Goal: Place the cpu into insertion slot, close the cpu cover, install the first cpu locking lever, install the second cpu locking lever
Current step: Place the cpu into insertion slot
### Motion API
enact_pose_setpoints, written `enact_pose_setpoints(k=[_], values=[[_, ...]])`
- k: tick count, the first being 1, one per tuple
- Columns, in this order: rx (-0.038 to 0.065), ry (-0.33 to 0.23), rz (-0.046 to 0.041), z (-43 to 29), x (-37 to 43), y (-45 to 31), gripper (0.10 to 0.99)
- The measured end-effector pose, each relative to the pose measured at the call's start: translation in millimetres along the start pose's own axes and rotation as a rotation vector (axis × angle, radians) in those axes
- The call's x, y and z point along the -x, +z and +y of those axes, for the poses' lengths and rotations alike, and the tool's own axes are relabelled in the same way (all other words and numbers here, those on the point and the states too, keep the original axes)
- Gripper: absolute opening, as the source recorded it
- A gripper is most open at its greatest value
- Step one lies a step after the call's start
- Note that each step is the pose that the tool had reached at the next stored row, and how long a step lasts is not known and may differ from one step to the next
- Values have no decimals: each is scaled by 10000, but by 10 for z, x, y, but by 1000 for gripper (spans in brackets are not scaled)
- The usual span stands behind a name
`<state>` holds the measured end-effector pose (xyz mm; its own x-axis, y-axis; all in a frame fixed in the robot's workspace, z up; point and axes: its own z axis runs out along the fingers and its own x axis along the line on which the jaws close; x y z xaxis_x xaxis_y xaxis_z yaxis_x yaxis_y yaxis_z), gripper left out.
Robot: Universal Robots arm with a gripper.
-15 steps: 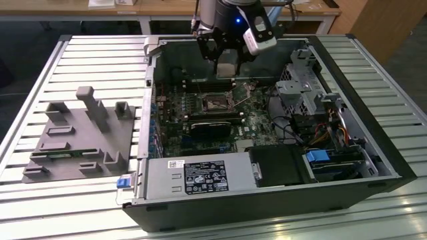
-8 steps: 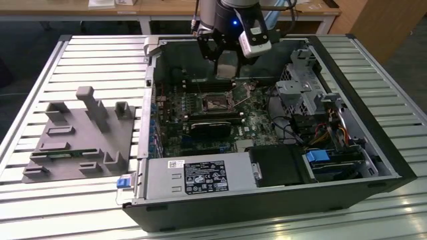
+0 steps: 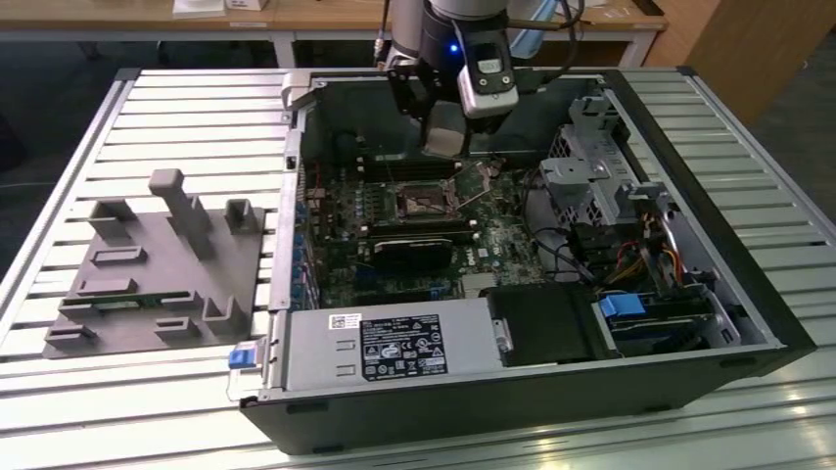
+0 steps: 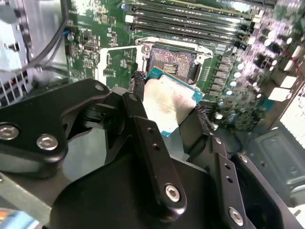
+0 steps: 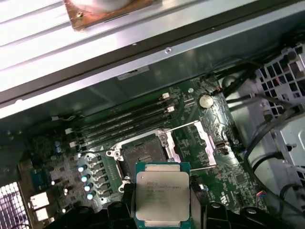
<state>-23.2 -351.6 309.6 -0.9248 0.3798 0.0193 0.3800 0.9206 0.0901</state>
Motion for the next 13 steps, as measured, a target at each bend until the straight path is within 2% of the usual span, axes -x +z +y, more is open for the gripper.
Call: enact_pose_setpoints(k=[13], values=[[46, 2343, -212, -5, 1, 60, 541]])
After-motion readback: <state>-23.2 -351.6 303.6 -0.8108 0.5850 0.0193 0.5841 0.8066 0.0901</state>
